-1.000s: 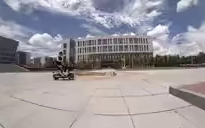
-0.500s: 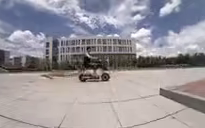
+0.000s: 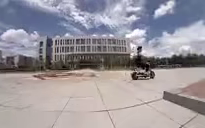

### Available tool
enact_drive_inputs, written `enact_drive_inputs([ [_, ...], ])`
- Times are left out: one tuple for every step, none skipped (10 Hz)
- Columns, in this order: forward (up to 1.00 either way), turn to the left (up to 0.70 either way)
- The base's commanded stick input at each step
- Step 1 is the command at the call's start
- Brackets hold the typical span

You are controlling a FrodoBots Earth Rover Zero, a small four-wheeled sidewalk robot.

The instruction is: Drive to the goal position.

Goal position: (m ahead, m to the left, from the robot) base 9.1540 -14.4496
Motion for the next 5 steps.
enact_drive_inputs([
  [0.7,0.02],
  [0.7,0.11],
  [0.7,0.12],
  [0.7,0.09],
  [0.7,0.1],
])
